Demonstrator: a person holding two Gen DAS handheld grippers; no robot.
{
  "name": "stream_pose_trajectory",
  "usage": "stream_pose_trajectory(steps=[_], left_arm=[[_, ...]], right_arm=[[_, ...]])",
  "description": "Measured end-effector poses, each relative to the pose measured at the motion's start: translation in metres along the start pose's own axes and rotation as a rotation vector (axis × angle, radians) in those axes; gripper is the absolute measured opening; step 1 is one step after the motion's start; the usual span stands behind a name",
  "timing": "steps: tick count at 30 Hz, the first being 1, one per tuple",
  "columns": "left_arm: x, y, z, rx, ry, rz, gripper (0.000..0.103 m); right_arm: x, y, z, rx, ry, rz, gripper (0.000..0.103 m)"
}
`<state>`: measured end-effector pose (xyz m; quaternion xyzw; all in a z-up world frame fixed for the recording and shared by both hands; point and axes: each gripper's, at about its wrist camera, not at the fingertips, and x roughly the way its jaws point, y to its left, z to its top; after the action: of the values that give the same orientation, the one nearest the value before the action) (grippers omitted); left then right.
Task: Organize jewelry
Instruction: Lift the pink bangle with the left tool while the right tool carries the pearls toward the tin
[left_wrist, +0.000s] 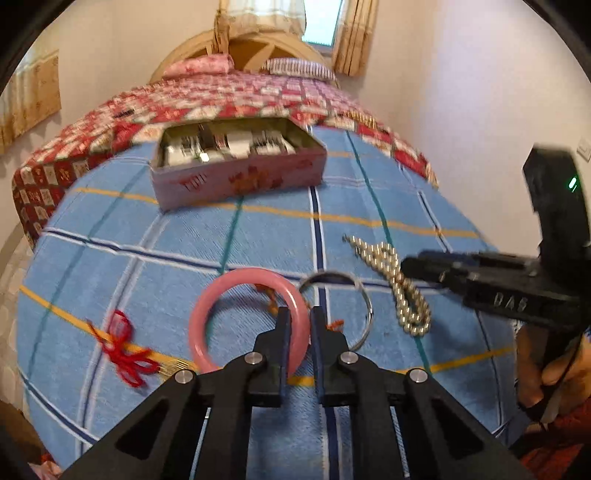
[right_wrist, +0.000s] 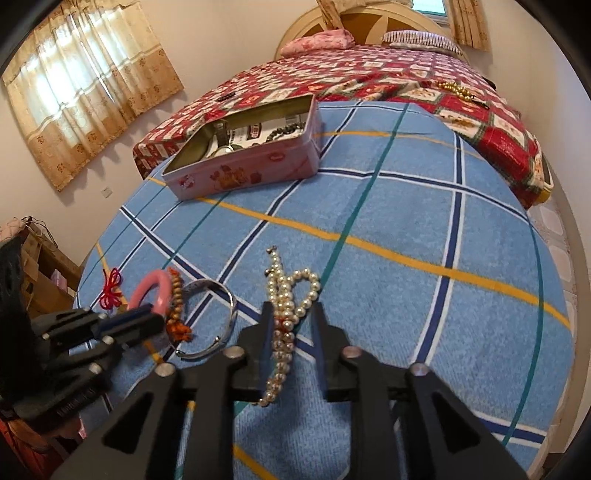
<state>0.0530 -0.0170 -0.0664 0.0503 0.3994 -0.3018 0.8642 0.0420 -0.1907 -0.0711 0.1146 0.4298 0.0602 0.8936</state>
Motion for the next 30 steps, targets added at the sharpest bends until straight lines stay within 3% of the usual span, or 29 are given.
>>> stream_pose_trajectory(steps=[10,13,15,20,30], left_arm=[[-0.019,0.012,0.01,-0.045,-0.078,0.029,0.01],[-0.024,0.011,0.016,-0.048,-0.101,0.022,0.01],[-0.025,0.01,0.018,-0.045,-0.113,0.023,0.01],[-0.025,0.01,0.022,-0.056,-0.131,0.027,0.01],[-0.034,0.012,0.048,-0.044,-0.205,0.058,0.01]], right_arm=[[0.018,0.022,-0.005,-0.118,0.024,-0.073,0.043],[0.024,0.034,-0.006,-0.204,0.024,-0.133,0.024],[0.023,0.028,-0.003,-0.17,0.028,-0.104,0.017],[0.015,0.014,0.002,-0.104,0.011,-0.064,0.016],[-0.024,0.023,0.048,-0.075,-0.153,-0.008,0.016]])
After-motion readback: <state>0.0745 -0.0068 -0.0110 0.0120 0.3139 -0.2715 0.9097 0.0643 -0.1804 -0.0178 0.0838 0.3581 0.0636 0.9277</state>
